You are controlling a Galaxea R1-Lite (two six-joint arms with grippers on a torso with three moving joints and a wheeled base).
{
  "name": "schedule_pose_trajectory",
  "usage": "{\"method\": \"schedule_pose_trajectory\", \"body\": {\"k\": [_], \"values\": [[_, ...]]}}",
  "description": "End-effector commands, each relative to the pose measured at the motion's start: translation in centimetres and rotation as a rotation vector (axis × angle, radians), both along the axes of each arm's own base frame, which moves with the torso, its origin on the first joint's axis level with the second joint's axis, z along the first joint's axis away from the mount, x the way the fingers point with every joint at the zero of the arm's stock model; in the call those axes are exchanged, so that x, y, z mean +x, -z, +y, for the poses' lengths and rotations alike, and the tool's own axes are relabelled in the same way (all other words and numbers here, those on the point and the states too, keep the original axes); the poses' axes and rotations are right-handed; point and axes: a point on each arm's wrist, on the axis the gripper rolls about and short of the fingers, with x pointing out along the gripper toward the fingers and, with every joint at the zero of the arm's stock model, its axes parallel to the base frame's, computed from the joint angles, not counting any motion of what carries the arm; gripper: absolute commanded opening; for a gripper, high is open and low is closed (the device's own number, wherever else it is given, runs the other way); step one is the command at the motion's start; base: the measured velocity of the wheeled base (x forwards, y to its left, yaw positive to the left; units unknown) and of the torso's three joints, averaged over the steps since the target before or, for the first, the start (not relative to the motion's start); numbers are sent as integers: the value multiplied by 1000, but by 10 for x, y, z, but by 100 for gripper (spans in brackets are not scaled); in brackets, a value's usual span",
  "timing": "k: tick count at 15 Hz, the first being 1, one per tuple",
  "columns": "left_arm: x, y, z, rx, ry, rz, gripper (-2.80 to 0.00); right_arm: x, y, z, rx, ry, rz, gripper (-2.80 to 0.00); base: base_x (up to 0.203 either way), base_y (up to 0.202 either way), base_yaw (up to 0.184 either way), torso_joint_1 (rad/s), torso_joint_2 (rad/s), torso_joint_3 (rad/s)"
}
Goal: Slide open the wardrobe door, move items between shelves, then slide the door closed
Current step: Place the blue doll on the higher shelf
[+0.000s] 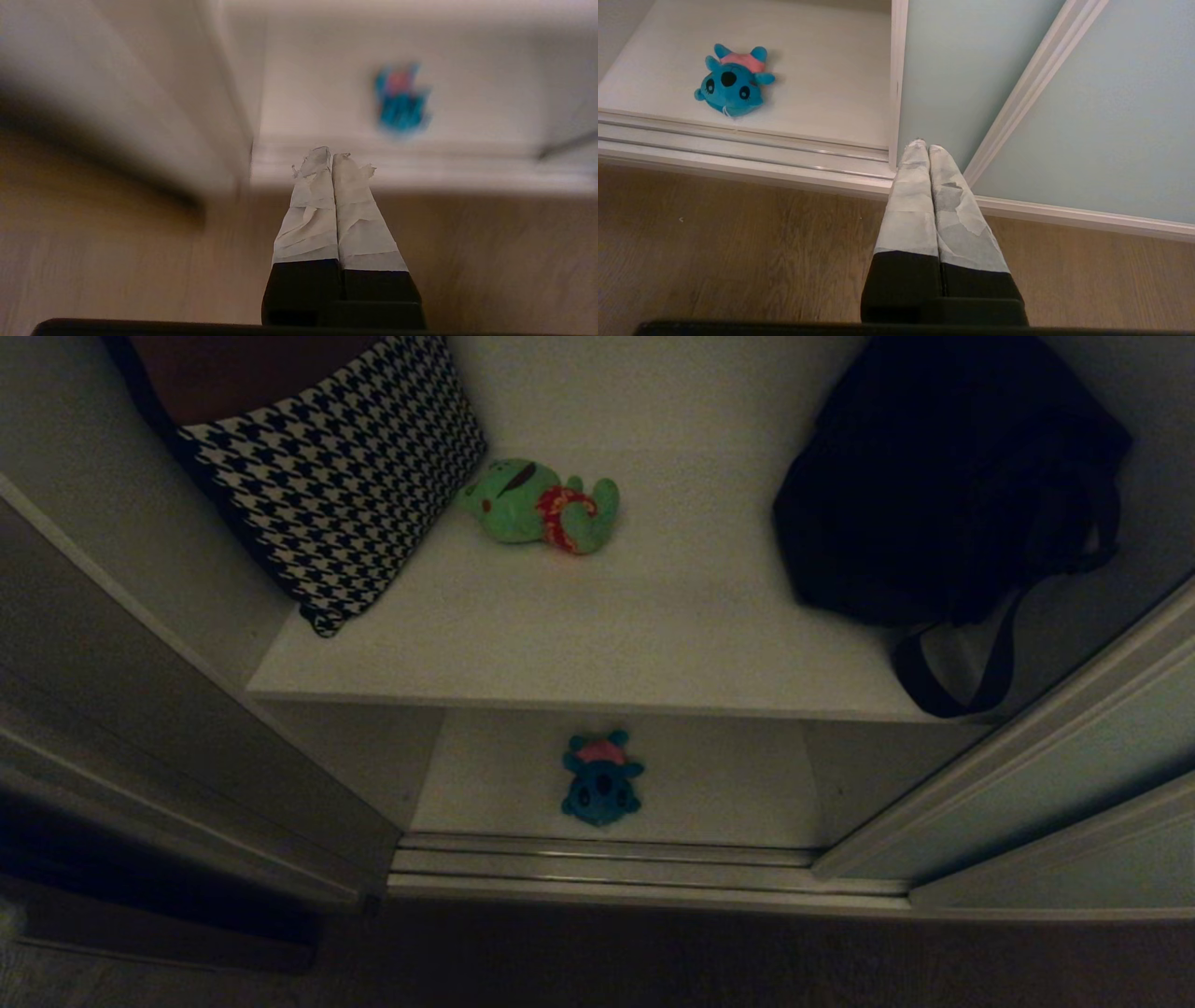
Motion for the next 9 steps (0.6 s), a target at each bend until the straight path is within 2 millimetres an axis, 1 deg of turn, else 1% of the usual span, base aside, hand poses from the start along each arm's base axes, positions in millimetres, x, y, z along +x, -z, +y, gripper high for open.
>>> {"method": "schedule_pose_trajectory", "body": {"k": [1, 2, 4, 5, 6, 9], "values": [[-29, 47, 0, 1, -35, -63, -280, 0, 0, 0, 0, 0, -2, -280, 0, 0, 0, 0, 0, 0], [-32, 69, 0, 4, -38, -60, -280, 0, 0, 0, 0, 0, -2, -280, 0, 0, 0, 0, 0, 0], [-38, 98, -1, 19, -36, -92, -280, 0, 0, 0, 0, 0, -2, -280, 0, 0, 0, 0, 0, 0], [-37, 113, -1, 26, -34, -89, -280, 0, 0, 0, 0, -1, -2, -280, 0, 0, 0, 0, 0, 0], [-36, 118, -1, 15, -33, -101, -280, 0, 0, 0, 0, 0, -2, -280, 0, 0, 0, 0, 0, 0], [-33, 118, -1, -10, -36, -145, -280, 0, 0, 0, 0, 0, -2, -280, 0, 0, 0, 0, 0, 0]]}}
